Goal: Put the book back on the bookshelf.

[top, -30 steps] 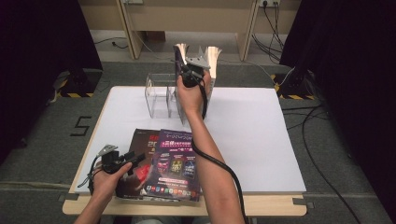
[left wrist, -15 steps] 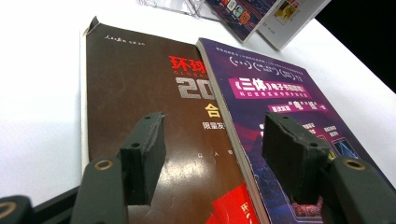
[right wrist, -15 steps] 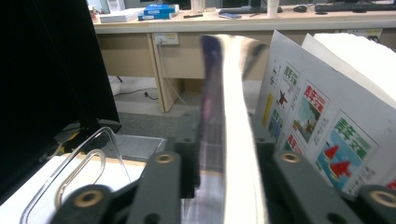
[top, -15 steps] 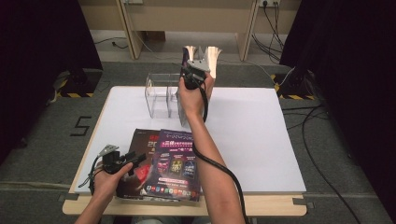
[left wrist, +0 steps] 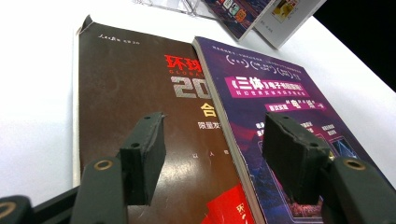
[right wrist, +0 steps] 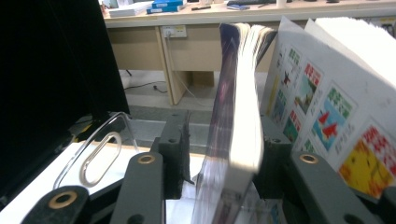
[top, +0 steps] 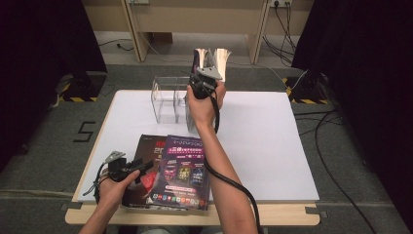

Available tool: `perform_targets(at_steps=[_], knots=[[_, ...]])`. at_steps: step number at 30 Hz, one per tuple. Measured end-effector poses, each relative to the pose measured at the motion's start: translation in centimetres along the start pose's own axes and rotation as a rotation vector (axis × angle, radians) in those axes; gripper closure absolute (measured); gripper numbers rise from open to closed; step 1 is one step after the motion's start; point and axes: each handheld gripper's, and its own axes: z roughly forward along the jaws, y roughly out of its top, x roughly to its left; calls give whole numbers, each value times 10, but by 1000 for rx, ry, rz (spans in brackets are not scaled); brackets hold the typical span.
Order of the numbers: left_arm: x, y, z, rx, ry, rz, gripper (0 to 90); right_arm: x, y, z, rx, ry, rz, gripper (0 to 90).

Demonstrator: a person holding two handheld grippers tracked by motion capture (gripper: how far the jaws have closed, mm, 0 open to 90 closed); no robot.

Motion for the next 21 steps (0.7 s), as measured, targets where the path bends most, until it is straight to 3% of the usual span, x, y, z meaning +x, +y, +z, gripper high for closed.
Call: perform_targets(at_steps=[11, 21], knots=[[-2, 0, 1, 2, -6, 5, 386, -3, -10, -9, 16, 11, -30, 624], [-3, 0, 0, -2, -7, 9, 386, -5, -19, -19, 16, 23, -19, 612]])
